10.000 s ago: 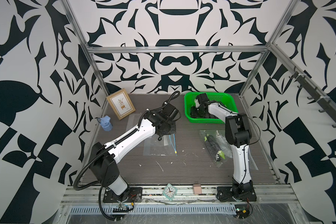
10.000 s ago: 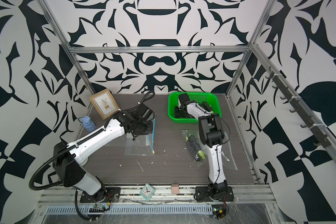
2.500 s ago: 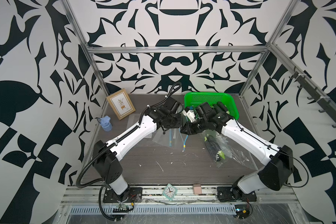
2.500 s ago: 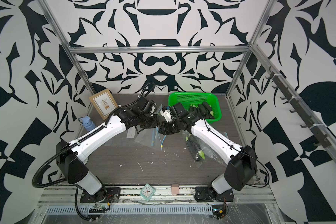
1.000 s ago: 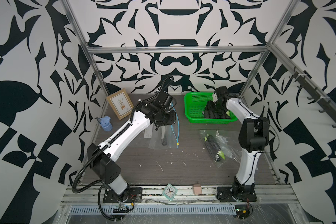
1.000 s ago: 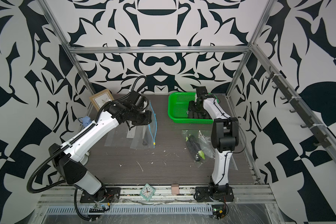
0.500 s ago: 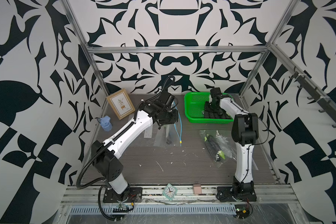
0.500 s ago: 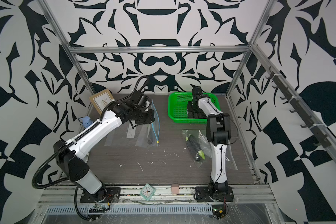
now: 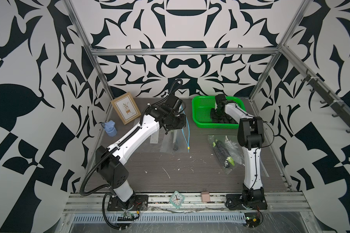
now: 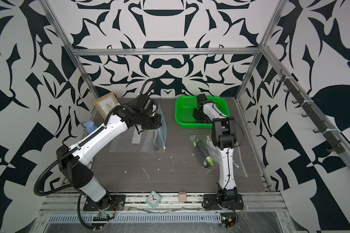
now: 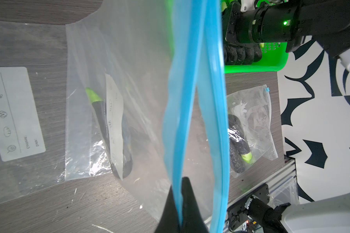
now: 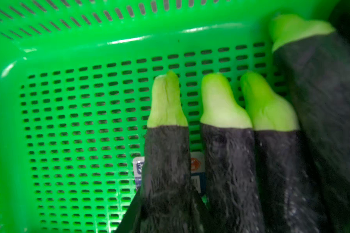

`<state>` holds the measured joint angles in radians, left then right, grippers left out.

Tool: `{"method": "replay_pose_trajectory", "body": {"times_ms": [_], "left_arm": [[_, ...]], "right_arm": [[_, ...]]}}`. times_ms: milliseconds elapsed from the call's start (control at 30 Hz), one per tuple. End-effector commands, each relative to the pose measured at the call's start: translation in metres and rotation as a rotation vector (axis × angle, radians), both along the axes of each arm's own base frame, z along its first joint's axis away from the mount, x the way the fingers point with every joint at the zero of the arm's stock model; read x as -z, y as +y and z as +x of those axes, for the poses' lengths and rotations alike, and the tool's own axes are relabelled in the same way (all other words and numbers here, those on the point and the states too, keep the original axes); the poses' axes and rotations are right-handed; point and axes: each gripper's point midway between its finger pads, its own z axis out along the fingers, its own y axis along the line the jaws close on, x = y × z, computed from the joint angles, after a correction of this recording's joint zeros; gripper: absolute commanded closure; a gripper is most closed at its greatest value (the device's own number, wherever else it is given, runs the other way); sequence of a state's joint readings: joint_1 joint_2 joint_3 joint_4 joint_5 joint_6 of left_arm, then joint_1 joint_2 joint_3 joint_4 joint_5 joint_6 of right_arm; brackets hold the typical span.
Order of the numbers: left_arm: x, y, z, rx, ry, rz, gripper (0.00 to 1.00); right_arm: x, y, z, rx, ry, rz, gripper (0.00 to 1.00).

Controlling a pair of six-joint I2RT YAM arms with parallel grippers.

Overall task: Place the eggplant in a zip-top bag and seal the zipper
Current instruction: Pick up the eggplant from the basket.

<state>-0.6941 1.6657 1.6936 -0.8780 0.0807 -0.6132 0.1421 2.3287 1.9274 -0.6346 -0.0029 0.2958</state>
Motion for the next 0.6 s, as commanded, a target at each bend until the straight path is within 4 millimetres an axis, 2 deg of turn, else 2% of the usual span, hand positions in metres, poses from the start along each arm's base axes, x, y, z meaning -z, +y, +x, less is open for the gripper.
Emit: {"method": "replay_pose_trajectory", "body": {"times_ms": [0, 200, 333, 433, 567], "left_arm": [[-0.002, -0.005, 0.001, 0.009, 0.004, -0.012, 1.00], [-0.001, -0.006, 0.001, 0.005, 0.000, -0.021, 1.00], [0.000, -0.006, 0.001, 0.003, 0.000, -0.026, 1.00], [0.000, -0.007, 0.001, 0.004, -0.005, -0.031, 1.00], [0.002, -0.006, -0.001, 0.003, -0.002, -0.027, 1.00]], "right_arm": [[-0.051, 0.004, 0.008, -0.001, -0.112, 0.018, 0.77], [-0.112, 0.017, 0.005, -0.038, -0.211, 0.123, 0.81], [-0.146, 0.030, -0.008, -0.075, -0.249, 0.213, 0.82], [-0.167, 0.041, -0.025, -0.111, -0.265, 0.288, 0.83], [-0.191, 0.056, -0.057, -0.152, -0.281, 0.409, 0.83]]}}
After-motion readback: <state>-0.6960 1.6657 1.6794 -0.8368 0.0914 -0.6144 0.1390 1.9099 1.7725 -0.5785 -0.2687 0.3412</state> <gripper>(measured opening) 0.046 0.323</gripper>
